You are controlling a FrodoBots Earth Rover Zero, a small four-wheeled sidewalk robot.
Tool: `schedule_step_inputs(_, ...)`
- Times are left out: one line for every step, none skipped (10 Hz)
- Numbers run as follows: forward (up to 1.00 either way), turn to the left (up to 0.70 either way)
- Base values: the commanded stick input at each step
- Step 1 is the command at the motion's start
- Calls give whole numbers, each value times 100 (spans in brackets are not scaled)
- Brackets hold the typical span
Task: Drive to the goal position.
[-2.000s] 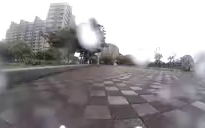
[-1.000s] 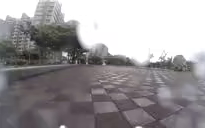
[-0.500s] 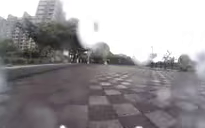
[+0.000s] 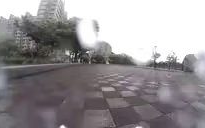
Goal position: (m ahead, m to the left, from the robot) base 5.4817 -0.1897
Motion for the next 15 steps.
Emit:
schedule_step_inputs(100,0)
schedule_step_inputs(100,-3)
schedule_step_inputs(100,-24)
schedule_step_inputs(100,-39)
schedule_step_inputs(100,-40)
schedule_step_inputs(100,-36)
schedule_step_inputs(100,0)
schedule_step_inputs(100,-13)
schedule_step_inputs(100,-38)
schedule_step_inputs(100,-39)
schedule_step_inputs(100,-34)
schedule_step_inputs(100,0)
schedule_step_inputs(100,0)
schedule_step_inputs(100,0)
schedule_step_inputs(100,0)
